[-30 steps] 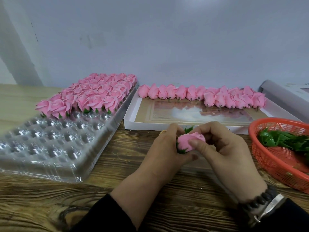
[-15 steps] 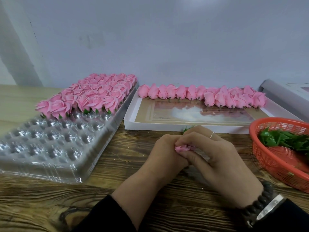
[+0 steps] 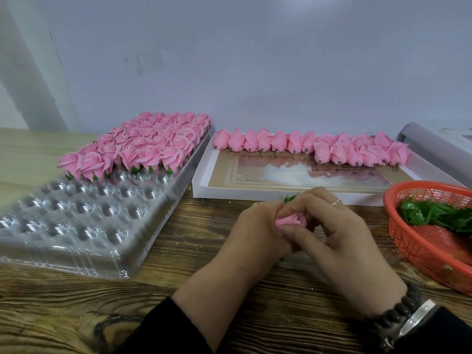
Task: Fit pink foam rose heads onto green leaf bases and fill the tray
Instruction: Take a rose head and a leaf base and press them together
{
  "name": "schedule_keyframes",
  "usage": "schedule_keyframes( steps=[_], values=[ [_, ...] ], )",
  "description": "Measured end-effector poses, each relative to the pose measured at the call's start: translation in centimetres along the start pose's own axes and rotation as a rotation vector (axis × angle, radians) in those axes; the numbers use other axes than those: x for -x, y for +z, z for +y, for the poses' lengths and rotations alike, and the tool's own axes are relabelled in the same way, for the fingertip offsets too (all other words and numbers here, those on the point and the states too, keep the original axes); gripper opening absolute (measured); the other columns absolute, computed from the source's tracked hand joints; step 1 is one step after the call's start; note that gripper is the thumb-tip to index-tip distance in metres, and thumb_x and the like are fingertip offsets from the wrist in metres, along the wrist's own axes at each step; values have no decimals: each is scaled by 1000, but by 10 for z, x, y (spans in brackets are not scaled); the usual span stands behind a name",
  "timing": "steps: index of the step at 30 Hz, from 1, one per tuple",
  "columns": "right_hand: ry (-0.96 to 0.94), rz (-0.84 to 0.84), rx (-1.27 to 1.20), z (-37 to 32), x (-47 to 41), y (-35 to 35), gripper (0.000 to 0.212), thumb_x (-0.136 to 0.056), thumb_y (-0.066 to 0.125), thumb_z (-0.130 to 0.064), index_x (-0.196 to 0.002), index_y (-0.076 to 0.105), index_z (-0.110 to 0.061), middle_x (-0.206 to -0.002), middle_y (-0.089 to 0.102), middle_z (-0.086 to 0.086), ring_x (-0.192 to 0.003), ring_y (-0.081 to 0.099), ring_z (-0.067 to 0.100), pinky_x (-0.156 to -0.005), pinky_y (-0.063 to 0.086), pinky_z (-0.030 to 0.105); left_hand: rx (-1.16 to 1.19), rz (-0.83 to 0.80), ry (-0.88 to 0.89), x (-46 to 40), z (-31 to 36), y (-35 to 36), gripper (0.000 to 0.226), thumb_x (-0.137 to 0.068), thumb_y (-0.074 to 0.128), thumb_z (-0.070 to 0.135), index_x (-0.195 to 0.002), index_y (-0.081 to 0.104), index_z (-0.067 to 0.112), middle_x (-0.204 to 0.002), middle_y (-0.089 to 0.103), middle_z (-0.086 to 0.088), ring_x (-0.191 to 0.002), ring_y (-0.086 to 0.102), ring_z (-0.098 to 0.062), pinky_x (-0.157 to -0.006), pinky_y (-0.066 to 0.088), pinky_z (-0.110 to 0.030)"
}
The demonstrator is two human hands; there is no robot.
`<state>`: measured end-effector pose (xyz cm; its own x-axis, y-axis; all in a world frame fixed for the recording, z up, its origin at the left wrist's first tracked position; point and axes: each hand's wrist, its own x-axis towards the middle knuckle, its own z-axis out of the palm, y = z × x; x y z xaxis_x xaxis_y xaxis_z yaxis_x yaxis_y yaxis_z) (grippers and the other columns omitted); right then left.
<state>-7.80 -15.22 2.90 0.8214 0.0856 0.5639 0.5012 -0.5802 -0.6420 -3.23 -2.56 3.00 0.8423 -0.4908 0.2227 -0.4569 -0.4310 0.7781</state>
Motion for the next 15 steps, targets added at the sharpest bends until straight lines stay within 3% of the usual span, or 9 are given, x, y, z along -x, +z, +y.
schedule_keyframes(
  steps=[4, 7, 9, 11, 15],
  values=[
    [24, -10, -24, 0, -2, -7, 20, -77, 70, -7, -80, 65, -26, -87, 56, -11, -85, 55, 7, -73, 40, 13, 270, -107, -124, 1, -2, -5, 46, -64, 78, 17, -99, 50, 24, -88, 57, 8, -75, 58, -3, -60, 45, -9],
    [-39, -94, 2, -5, -3, -8, 7, -78, 65, -16, -79, 66, -23, -85, 57, -9, -86, 57, 8, -74, 43, 15, 231, -147, -94, 2, -1, -4, 36, -66, 76, 9, -95, 57, 16, -88, 64, 5, -81, 60, -4, -67, 49, -15],
    [-72, -151, 31, -8, -4, -8, 4, -78, 62, -17, -79, 65, -21, -85, 57, -9, -86, 58, 10, -74, 44, 19, 222, -151, -41, 3, 1, -3, 25, -67, 72, 1, -78, 60, 19, -71, 63, 10, -69, 57, 4, -63, 45, -12],
    [-84, -165, 42, -8, -5, -9, 4, -79, 62, -17, -80, 66, -19, -86, 57, -10, -86, 58, 11, -74, 45, 22, 221, -150, -21, 4, 1, -3, 29, -68, 69, -2, -66, 57, 24, -59, 59, 13, -58, 54, 6, -56, 41, -8],
    [-81, -96, -6, -10, -2, -7, 12, -80, 63, -20, -91, 67, -23, -89, 60, -12, -91, 59, 7, -77, 45, 17, 218, -84, 20, 2, 1, 0, 24, -77, 69, 3, -69, 60, 24, -68, 63, 8, -66, 60, -2, -63, 48, -15]
  ],
)
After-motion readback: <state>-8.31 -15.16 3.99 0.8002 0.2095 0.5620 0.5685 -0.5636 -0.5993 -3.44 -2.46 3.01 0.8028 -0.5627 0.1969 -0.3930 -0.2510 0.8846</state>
